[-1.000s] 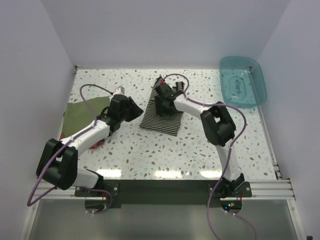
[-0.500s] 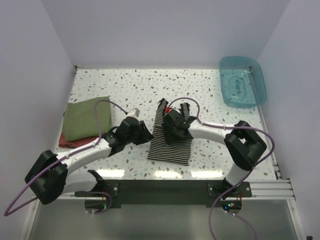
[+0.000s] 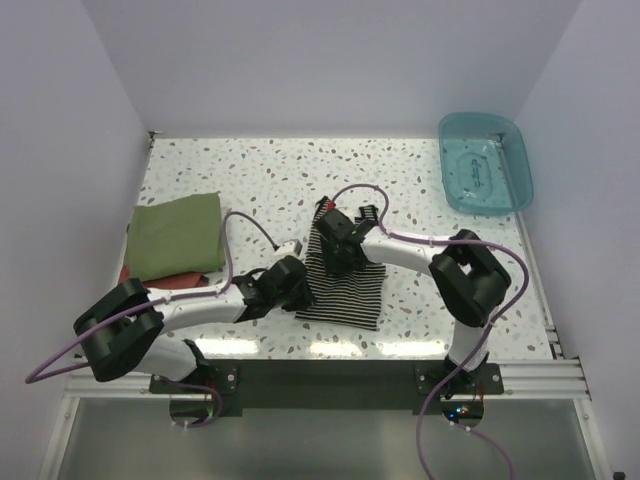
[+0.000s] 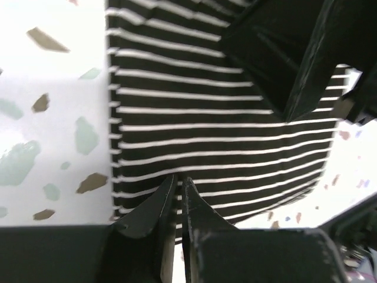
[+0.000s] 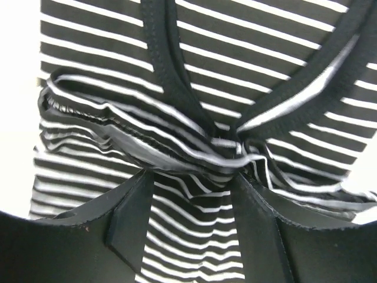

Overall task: Fold and stack the tank tops
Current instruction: Fold the tank top

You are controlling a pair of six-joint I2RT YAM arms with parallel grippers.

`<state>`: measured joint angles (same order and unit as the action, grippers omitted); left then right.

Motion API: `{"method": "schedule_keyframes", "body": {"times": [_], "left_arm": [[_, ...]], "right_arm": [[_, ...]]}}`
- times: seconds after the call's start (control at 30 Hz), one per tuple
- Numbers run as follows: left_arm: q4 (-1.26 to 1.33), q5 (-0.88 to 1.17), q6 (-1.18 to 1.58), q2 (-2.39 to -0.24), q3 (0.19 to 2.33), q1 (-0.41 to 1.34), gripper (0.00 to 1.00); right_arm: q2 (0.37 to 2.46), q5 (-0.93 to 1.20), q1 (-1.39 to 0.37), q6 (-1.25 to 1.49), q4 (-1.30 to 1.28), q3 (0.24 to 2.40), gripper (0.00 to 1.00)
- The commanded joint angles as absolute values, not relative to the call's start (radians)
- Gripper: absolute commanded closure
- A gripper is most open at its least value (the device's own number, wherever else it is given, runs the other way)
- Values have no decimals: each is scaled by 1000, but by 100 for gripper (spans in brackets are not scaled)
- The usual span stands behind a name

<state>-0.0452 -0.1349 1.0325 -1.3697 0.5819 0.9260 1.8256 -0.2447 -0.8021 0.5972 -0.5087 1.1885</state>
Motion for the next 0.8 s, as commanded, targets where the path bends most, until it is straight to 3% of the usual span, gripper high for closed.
{"method": "schedule_keyframes", "body": {"times": [0.0, 0.3, 0.43, 0.57, 0.67, 0.77], "left_arm": [[-100, -232, 1094, -1390, 569, 948, 89], [-147, -264, 1157, -1391, 502, 988, 95], [-155, -267, 1161, -1364, 482, 991, 95], [-160, -265, 1160, -1348, 469, 992, 95], [-152, -262, 1141, -1313, 476, 991, 91], [-147, -275, 1097, -1253, 502, 992, 77]], "right_arm": [[1884, -264, -798, 563, -531, 1255, 43], [1887, -273, -778, 505, -545, 1272, 40], [1810, -221, -710, 485, -534, 1279, 34], [1795, -153, -617, 468, -544, 1350, 34], [1783, -182, -609, 463, -606, 1390, 34], [1701, -186, -607, 500, -618, 1335, 34]]}}
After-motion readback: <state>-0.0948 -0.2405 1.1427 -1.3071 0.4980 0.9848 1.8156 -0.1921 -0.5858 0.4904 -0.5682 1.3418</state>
